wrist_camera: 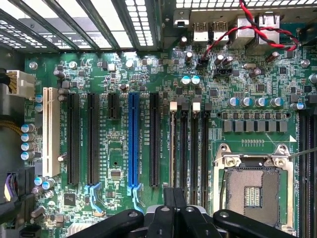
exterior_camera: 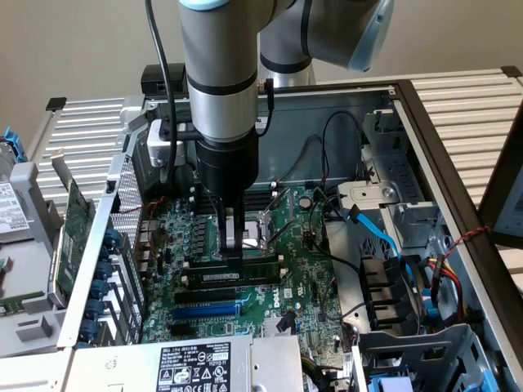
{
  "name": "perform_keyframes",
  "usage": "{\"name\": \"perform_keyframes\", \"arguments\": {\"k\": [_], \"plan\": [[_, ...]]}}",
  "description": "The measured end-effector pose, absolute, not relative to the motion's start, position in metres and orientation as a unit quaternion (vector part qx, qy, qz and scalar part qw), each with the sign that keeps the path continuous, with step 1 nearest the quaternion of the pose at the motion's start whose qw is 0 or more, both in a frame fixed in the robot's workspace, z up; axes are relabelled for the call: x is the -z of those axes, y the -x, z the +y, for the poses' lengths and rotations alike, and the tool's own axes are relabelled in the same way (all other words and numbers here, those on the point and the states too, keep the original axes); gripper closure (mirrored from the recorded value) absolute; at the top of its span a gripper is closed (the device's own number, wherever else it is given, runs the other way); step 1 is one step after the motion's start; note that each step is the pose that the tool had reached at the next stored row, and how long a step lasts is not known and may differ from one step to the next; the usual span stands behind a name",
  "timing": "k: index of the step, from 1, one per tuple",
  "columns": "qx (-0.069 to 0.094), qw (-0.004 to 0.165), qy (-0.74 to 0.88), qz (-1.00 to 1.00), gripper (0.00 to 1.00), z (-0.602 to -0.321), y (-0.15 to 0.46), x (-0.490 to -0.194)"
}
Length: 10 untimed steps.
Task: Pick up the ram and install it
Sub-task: 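Press down the ram until it locks into place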
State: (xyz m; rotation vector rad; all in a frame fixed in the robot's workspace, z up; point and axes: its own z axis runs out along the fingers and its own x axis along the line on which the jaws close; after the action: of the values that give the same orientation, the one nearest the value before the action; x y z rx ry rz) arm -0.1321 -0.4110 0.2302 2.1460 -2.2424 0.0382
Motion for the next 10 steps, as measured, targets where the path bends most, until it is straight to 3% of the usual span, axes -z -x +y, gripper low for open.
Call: {"name": "perform_keyframes", "arguments": {"k": [10], "plan": [[-0.011,0.017,-0.691,-0.722,0.89,-0.4113,0.132,-0.2274]]}}
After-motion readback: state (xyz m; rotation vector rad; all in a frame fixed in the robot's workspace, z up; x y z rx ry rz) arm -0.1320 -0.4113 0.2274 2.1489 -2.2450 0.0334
